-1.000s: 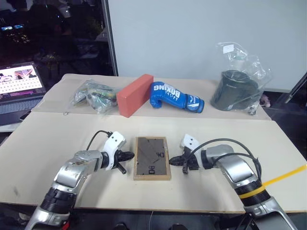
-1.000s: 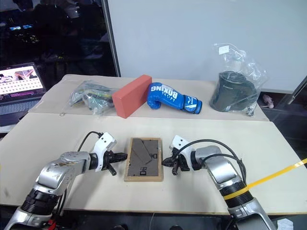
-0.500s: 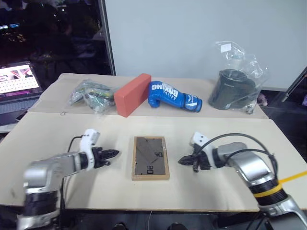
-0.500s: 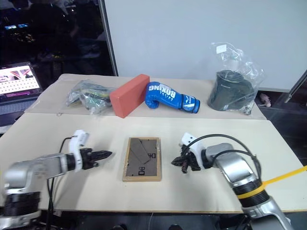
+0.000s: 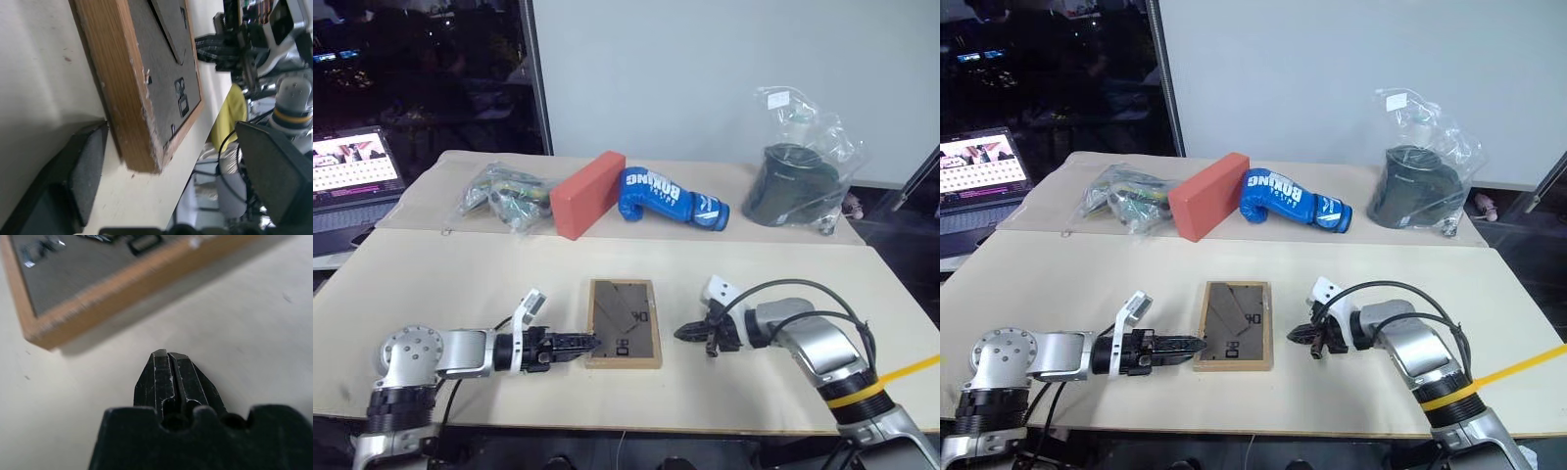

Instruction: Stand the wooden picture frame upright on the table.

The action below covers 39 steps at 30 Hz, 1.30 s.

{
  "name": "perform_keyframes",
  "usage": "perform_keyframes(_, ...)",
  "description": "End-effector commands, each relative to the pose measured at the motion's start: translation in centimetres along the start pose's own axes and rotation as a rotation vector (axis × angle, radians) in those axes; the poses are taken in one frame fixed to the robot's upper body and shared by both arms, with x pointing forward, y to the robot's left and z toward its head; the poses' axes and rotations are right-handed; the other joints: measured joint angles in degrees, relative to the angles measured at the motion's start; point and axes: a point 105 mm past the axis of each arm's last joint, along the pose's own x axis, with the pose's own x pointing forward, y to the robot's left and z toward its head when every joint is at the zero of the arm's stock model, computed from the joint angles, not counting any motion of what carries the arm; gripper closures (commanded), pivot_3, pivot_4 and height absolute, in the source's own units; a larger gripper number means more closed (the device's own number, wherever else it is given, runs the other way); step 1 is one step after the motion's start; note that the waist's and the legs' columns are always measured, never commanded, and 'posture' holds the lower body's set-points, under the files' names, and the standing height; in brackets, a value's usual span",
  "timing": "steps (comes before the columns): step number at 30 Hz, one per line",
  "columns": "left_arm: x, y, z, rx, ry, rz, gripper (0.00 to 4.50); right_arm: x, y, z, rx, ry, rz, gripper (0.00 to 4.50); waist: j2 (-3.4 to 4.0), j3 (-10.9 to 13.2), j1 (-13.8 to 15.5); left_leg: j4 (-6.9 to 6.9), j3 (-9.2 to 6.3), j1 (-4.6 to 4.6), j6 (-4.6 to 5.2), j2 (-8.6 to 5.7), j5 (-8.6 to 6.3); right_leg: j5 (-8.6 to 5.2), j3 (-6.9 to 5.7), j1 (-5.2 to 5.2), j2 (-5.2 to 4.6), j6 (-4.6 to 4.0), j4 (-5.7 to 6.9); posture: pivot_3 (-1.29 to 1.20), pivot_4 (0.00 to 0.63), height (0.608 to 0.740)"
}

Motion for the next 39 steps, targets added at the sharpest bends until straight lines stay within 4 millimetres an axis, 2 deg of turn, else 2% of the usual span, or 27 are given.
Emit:
perform_keyframes(1, 2.5, 0.4, -1.5, -0.053, 0.062, 0.014, 0.14, 1.2, 1.6, 1.1, -0.041, -0.025, 0.063, 4.50, -0.01, 0.0, 0.5, 0.00, 0.00, 0.00, 0.00, -0.02, 0.00, 0.00, 0.00, 0.01, -0.02, 0.00, -0.03, 0.00, 0.150, 0.727)
perform_keyframes(8, 2.9, 0.4, -1.1, -0.124, -0.005, -0.004, 0.14, 0.9, 1.1, 0.7, -0.029, -0.023, 0.039, 4.50, -0.03, -0.2, 0.8, -0.01, -0.01, 0.00, 0.00, -0.10, 0.00, 0.01, 0.00, 0.05, -0.09, 0.03, -0.12, 0.00, 0.150, 0.727)
perform_keyframes(13, 2.2, 0.7, -1.1, -0.138, -0.032, 0.020, 0.14, 0.4, 0.5, 0.3, -0.023, -0.009, 0.008, 4.50, -0.05, -0.2, 0.8, -0.04, -0.02, 0.00, -0.01, -0.10, 0.00, 0.02, 0.00, 0.03, -0.09, 0.02, -0.12, 0.00, 0.150, 0.727)
perform_keyframes(15, 1.8, 0.8, -0.9, -0.152, -0.049, 0.027, 0.69, 0.2, 0.2, 0.2, -0.027, -0.007, -0.011, 4.50, -0.05, -0.2, 0.7, -0.04, -0.03, 0.00, -0.01, -0.10, 0.00, 0.02, 0.00, 0.02, -0.09, 0.01, -0.12, 0.00, 0.150, 0.727)
perform_keyframes(16, 1.7, 0.8, -0.9, -0.155, -0.049, 0.023, 0.81, 0.1, 0.1, 0.3, -0.027, -0.008, -0.017, 4.50, -0.04, -0.2, 0.6, -0.05, -0.03, 0.00, -0.01, -0.10, 0.00, 0.02, 0.00, 0.01, -0.09, 0.01, -0.12, 0.00, 0.150, 0.727)
perform_keyframes(18, 1.5, 0.4, -0.8, -0.153, -0.045, 0.010, 1.48, -0.4, -0.3, 0.5, -0.023, -0.018, -0.031, 4.50, -0.05, -0.2, 0.5, -0.06, -0.03, 0.00, -0.01, -0.10, 0.00, 0.02, 0.01, -0.01, -0.09, 0.01, -0.12, 0.00, 0.150, 0.727)
perform_keyframes(20, 1.5, 0.0, -0.8, -0.152, -0.040, -0.003, 2.28, -1.2, -0.9, 0.9, -0.024, -0.032, -0.056, 4.50, -0.05, -0.2, 0.6, -0.07, -0.03, 0.00, -0.01, -0.10, 0.00, 0.01, 0.01, -0.03, -0.09, 0.00, -0.12, 0.00, 0.150, 0.727)
perform_keyframes(23, 1.6, -0.1, -0.7, -0.162, -0.049, -0.006, 3.17, -3.5, -2.4, 2.0, -0.006, -0.081, -0.132, 4.50, -0.06, -0.2, 0.8, -0.06, -0.02, -0.05, -0.01, -0.11, 0.00, 0.01, 0.01, -0.05, -0.11, 0.00, -0.18, 0.00, 0.150, 0.727)
perform_keyframes(24, 1.5, -0.2, -0.5, -0.163, -0.052, -0.006, 3.36, -4.3, -2.8, 2.6, 0.043, -0.122, -0.137, 4.50, -0.06, -0.2, 0.8, -0.06, -0.03, -0.06, -0.01, -0.13, 0.00, 0.02, 0.01, -0.05, -0.12, 0.00, -0.19, 0.00, 0.150, 0.727)
perform_keyframes(26, 1.3, -0.2, -0.2, -0.165, -0.063, -0.001, 3.35, -5.6, -3.3, 4.3, 0.076, -0.198, -0.151, 4.50, -0.07, -0.2, 0.7, -0.07, -0.03, -0.07, -0.02, -0.14, 0.00, 0.02, 0.01, -0.06, -0.13, -0.01, -0.21, 0.00, 0.150, 0.727)
perform_keyframes(28, 1.0, -0.9, 0.1, -0.139, -0.056, -0.024, 3.35, -6.4, -3.0, 6.2, 0.060, -0.264, -0.119, 3.91, -0.07, -0.2, 0.6, -0.09, -0.03, -0.06, -0.01, -0.14, 0.00, 0.12, 0.01, -0.06, -0.14, -0.18, -0.20, 0.00, 0.150, 0.727)
perform_keyframes(29, 0.9, -1.3, 0.3, -0.124, -0.053, -0.036, 3.35, -6.5, -2.5, 7.0, 0.049, -0.281, -0.085, 3.77, -0.07, -0.2, 0.5, -0.09, -0.03, -0.05, -0.02, -0.14, 0.00, 0.12, 0.01, -0.08, -0.14, -0.18, -0.19, 0.00, 0.150, 0.727)
perform_keyframes(33, 0.8, -2.6, 1.3, -0.059, -0.040, -0.057, 3.35, -5.8, -0.3, 9.8, 0.042, -0.358, 0.049, 2.36, -0.07, -0.2, 0.5, -0.15, -0.03, -0.08, -0.02, -0.14, 0.00, 0.09, 0.01, -0.12, -0.13, -0.16, -0.22, 0.00, 0.150, 0.727)
perform_keyframes(36, 0.8, -3.3, 1.7, -0.025, -0.028, -0.067, 3.35, -4.9, 0.2, 10.4, 0.052, -0.364, 0.086, 1.37, -0.08, -0.2, 0.7, -0.14, -0.03, -0.18, -0.02, -0.14, -0.01, 0.10, 0.00, -0.17, -0.14, -0.16, -0.25, 0.00, 0.150, 0.727)
perform_keyframes(39, 1.2, -4.1, 2.1, 0.020, -0.012, -0.076, 3.35, -3.2, -0.5, 10.4, 0.150, -0.355, 0.090, 0.23, -0.07, -0.2, 0.7, -0.13, -0.03, -0.37, -0.02, -0.15, -0.01, 0.14, 0.00, -0.31, -0.14, -0.18, -0.30, 0.00, 0.150, 0.727)
